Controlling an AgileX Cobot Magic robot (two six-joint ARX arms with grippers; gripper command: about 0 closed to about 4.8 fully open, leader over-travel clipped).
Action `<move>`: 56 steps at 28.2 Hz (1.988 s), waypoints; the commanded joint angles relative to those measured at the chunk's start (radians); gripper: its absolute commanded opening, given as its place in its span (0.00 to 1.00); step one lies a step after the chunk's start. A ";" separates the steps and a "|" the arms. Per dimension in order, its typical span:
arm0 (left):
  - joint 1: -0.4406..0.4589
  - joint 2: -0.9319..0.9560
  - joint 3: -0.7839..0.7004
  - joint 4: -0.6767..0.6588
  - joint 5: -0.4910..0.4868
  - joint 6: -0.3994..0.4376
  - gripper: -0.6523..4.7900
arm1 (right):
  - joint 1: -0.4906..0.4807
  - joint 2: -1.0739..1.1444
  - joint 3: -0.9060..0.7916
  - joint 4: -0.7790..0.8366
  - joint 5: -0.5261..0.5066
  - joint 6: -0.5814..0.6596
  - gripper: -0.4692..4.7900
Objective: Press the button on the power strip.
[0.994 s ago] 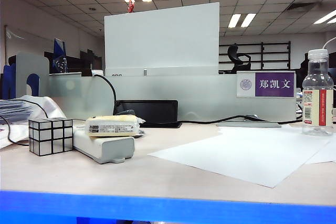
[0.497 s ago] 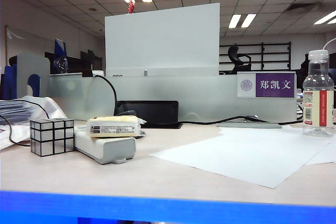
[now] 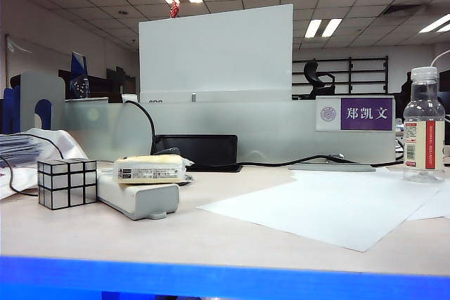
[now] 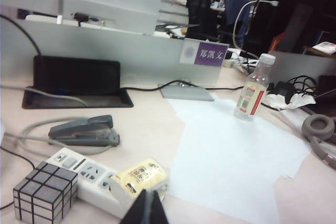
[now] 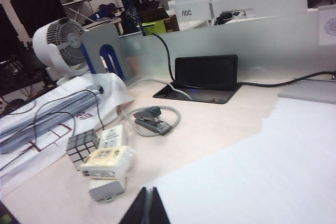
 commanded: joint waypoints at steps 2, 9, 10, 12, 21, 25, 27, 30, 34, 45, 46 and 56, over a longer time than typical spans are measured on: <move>0.000 -0.002 -0.045 0.085 0.005 0.003 0.11 | 0.000 -0.001 -0.084 0.149 0.006 0.005 0.10; 0.000 -0.002 -0.130 0.149 0.024 0.004 0.11 | 0.000 -0.001 -0.208 0.310 0.006 0.056 0.10; 0.000 -0.002 -0.140 0.159 0.032 0.006 0.11 | 0.000 -0.001 -0.217 0.319 0.006 0.067 0.10; 0.000 -0.002 -0.161 0.191 0.057 0.006 0.11 | 0.000 -0.002 -0.231 0.332 0.008 0.075 0.10; 0.000 -0.002 -0.251 0.265 0.071 0.010 0.11 | 0.000 -0.002 -0.237 0.327 0.053 0.063 0.10; 0.000 -0.002 -0.284 0.299 0.075 0.035 0.11 | -0.001 -0.001 -0.237 0.320 0.051 0.058 0.10; 0.000 -0.002 -0.298 0.319 0.074 0.061 0.11 | -0.001 -0.002 -0.237 0.318 0.051 0.051 0.10; 0.001 -0.002 -0.312 0.342 0.071 0.074 0.11 | -0.001 -0.002 -0.237 0.307 0.051 0.048 0.10; 0.001 -0.002 -0.341 0.367 0.072 0.074 0.11 | -0.001 -0.002 -0.248 0.303 0.051 0.048 0.10; 0.000 -0.002 -0.380 0.375 -0.001 0.099 0.11 | 0.000 -0.002 -0.251 0.289 0.069 -0.001 0.10; 0.000 -0.002 -0.380 0.375 -0.005 0.097 0.11 | 0.000 -0.002 -0.251 0.286 0.069 -0.001 0.10; 0.000 -0.002 -0.380 0.375 -0.003 0.096 0.11 | 0.000 -0.002 -0.251 0.270 0.069 -0.001 0.10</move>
